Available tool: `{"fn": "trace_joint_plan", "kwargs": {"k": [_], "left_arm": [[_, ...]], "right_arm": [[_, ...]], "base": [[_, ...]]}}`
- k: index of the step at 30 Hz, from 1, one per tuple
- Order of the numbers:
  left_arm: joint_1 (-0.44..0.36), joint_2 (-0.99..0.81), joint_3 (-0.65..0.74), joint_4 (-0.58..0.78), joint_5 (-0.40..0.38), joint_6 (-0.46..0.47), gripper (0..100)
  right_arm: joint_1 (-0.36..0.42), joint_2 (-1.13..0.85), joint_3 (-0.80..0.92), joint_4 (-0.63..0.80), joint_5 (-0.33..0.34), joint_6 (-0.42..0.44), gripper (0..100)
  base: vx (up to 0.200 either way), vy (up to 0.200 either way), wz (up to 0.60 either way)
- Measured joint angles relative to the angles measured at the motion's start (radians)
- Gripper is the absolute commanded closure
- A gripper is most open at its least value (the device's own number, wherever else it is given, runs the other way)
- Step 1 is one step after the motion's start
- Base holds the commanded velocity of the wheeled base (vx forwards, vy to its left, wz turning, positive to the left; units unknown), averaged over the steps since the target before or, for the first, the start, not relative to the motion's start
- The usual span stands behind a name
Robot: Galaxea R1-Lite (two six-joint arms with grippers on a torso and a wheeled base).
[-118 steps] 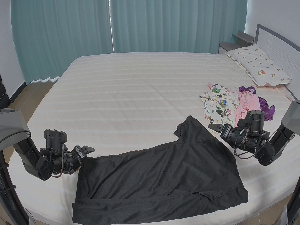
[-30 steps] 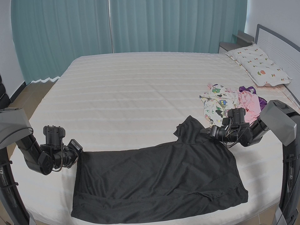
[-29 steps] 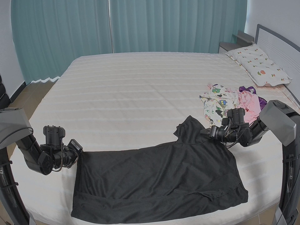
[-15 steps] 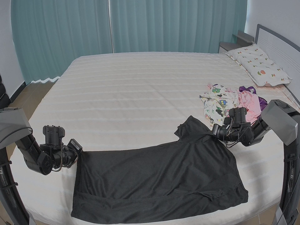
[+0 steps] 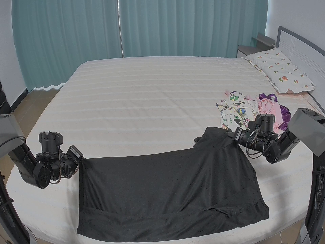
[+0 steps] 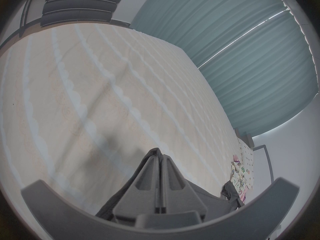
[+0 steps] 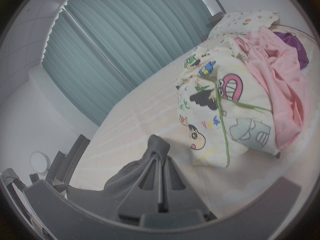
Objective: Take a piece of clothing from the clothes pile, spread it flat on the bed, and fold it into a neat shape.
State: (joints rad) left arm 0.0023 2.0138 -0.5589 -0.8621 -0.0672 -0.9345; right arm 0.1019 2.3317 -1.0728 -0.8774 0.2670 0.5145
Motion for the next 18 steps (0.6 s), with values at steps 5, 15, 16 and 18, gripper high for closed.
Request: {"fn": "trace_joint_plan", "kwargs": {"k": [5,15,16,18], "left_arm": [[0.013,-0.02,0.002,0.001,0.001,0.0,100],[0.029,-0.047,0.011,0.004,0.003,0.002,100],[0.029,-0.05,0.013,0.004,0.003,0.003,100],[0.029,-0.055,0.017,0.006,0.003,0.005,100]], "right_arm": [[-0.003,-0.005,0.045,-0.074,-0.003,0.001,100],[0.004,0.005,0.09,-0.163,-0.015,0.001,100],[0.004,0.003,0.096,-0.164,-0.014,0.002,100],[0.003,-0.006,0.118,-0.169,-0.012,0.003,100]], "base": [[0.0,0.0,0.0],[0.0,0.0,0.0],[0.0,0.0,0.0],[0.0,0.0,0.0]]}}
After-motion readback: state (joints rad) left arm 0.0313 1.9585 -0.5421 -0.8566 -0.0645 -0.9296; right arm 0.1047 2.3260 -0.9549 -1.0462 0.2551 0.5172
